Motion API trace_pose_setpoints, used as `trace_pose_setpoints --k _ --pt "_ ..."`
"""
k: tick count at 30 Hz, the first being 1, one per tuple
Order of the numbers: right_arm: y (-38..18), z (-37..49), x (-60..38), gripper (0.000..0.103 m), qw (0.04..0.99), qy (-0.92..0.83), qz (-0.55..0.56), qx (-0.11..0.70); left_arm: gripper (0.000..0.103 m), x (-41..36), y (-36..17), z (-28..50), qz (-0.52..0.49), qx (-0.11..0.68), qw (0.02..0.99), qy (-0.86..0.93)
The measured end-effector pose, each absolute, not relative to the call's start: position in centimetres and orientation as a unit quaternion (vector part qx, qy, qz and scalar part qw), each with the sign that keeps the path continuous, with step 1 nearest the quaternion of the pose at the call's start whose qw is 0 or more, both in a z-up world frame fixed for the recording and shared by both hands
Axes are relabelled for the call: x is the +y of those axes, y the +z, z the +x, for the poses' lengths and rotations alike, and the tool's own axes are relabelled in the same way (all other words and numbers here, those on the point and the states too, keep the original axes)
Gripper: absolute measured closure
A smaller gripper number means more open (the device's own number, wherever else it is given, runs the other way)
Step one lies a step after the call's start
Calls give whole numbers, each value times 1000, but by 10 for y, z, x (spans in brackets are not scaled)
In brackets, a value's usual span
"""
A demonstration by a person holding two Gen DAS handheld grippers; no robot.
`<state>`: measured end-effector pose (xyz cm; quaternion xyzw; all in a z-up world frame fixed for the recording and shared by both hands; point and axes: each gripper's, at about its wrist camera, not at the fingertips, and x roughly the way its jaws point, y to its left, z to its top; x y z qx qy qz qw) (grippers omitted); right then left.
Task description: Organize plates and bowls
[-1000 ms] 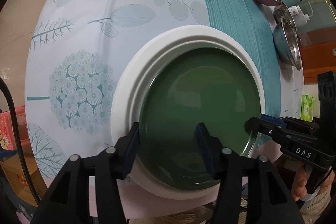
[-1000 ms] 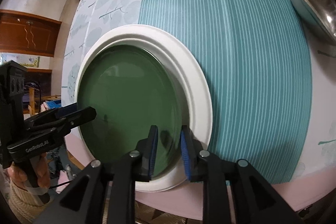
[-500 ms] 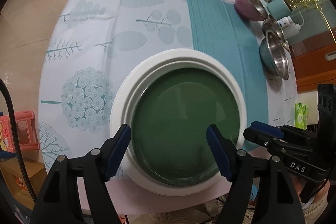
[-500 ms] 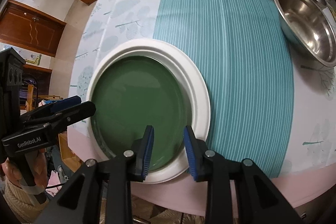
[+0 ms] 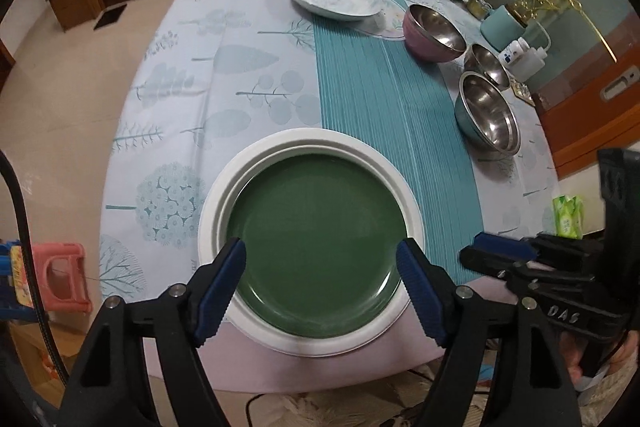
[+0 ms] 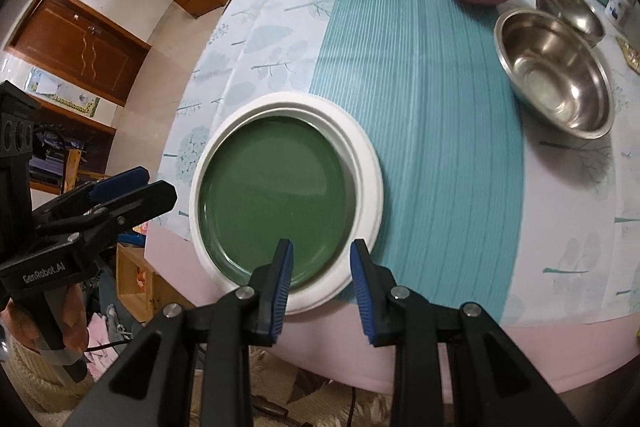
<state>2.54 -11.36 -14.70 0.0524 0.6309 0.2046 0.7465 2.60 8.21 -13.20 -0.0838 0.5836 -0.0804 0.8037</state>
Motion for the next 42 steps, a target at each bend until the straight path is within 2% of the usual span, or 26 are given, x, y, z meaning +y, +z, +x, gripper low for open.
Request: trace_pose_setpoints --k 10,19,25,33,42 --pt "-97 27 -139 73 789 218 0 575 27 56 -95 13 -41 561 826 -48" --pt "-54 56 -147 73 817 216 -24 534 27 61 -51 40 30 536 843 -19" --pt "-25 91 -149 73 833 202 -24 515 26 71 -30 87 64 530 845 -19" --pt "4 163 -151 73 850 172 -18 498 26 99 -14 182 42 546 836 -16" --pt "-9 280 -147 73 841 139 20 523 26 123 -32 311 9 560 828 -16"
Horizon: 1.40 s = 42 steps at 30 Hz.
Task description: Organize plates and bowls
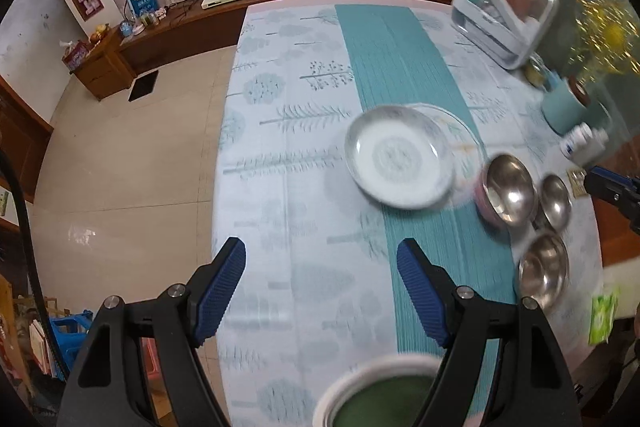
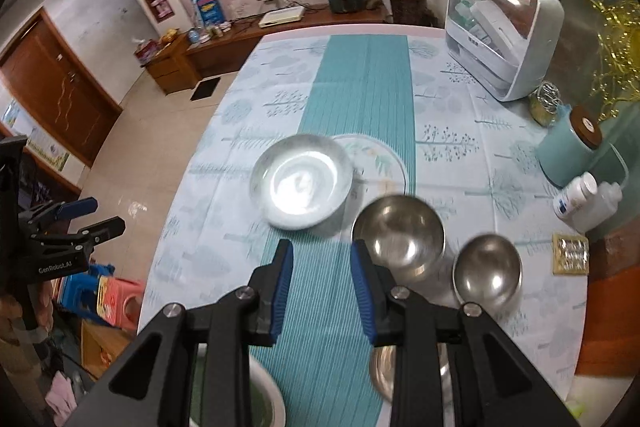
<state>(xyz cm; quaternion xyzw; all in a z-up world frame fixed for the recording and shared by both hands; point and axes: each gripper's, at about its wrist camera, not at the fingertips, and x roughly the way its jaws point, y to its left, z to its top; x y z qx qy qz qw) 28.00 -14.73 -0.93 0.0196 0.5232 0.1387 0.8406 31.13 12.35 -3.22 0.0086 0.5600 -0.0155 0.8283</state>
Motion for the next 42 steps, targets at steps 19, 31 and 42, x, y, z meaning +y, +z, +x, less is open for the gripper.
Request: trace_pose_setpoints --k 19,31,42 --pt "-156 431 -141 73 777 116 111 609 27 113 -210 464 -100 627 772 -32" --pt "-212 454 -130 79 750 114 91 644 58 93 -267 483 -118 664 734 -81" --pt "-225 458 -123 97 738 121 84 659 92 81 -277 484 -123 665 729 -111"
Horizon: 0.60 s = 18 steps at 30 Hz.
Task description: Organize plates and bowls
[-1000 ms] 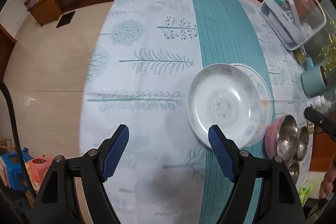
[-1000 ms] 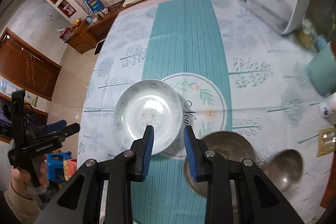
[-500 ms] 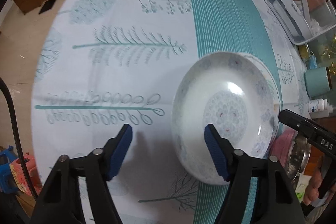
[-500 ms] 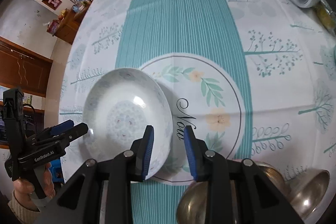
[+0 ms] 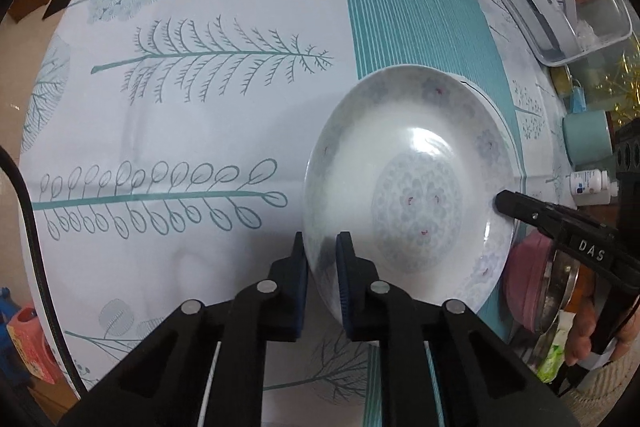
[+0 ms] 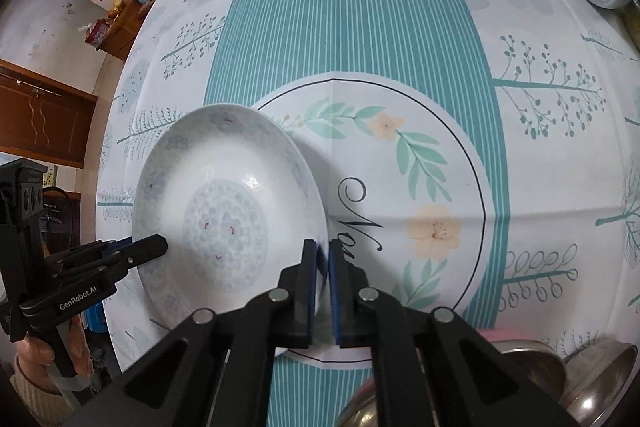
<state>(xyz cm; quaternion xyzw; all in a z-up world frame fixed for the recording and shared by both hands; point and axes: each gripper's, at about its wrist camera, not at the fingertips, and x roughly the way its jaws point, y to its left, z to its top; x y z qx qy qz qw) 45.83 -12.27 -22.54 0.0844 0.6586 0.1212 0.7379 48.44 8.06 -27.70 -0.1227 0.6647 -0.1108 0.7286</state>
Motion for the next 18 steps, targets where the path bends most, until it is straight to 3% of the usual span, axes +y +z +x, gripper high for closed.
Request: trace_pose_setpoints --k 18 --pt "-226 459 -114 96 740 106 59 661 95 93 -271 476 -134 661 729 -113"
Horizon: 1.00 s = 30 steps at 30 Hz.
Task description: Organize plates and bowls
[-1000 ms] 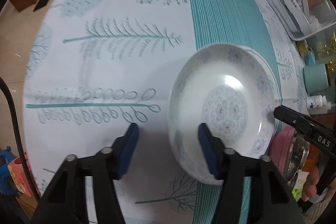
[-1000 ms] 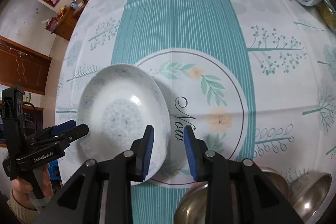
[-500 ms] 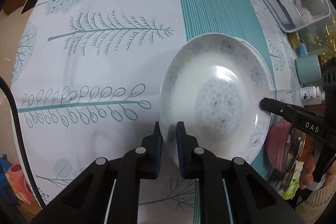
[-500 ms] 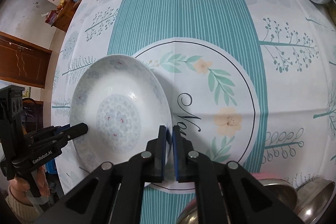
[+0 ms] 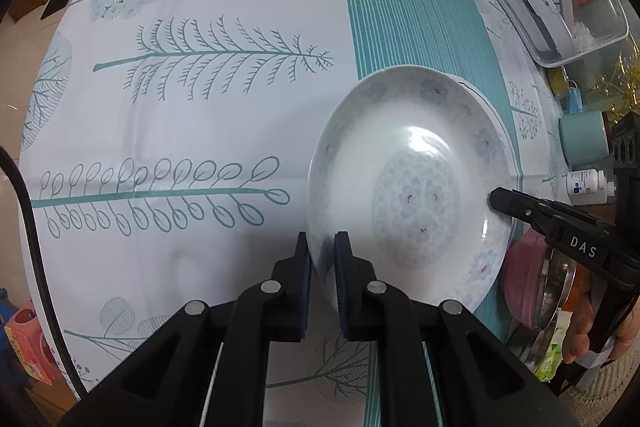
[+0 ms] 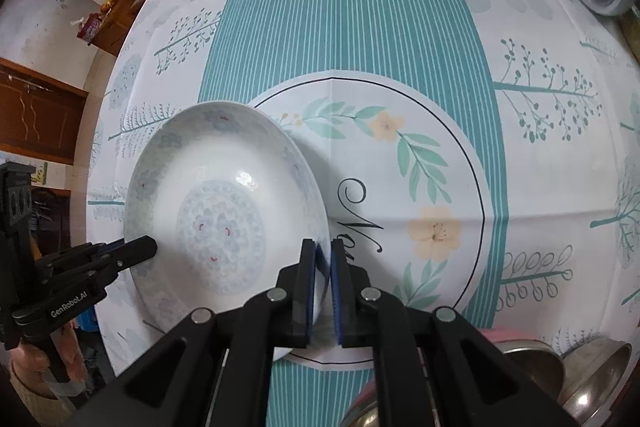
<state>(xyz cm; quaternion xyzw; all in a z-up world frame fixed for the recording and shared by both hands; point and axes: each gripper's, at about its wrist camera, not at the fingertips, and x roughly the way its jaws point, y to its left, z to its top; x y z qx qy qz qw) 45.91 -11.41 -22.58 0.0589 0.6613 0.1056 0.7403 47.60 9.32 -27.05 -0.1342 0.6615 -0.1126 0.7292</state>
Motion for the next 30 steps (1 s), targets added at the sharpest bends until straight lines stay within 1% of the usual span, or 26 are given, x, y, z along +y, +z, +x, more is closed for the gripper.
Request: trace_pose_setpoints --k 6,13,22,30 --pt "-220 450 -112 96 745 114 56 655 95 99 -268 467 -146 662 727 -112" --pt "-195 424 -108 97 746 142 56 648 95 110 -241 437 -149 657 729 -123" --pt "-155 359 -109 97 744 177 62 642 94 112 -187 365 -125 662 728 -129" --pt "-121 284 -117 97 750 198 65 628 94 105 -139 279 -112 659 734 -120"
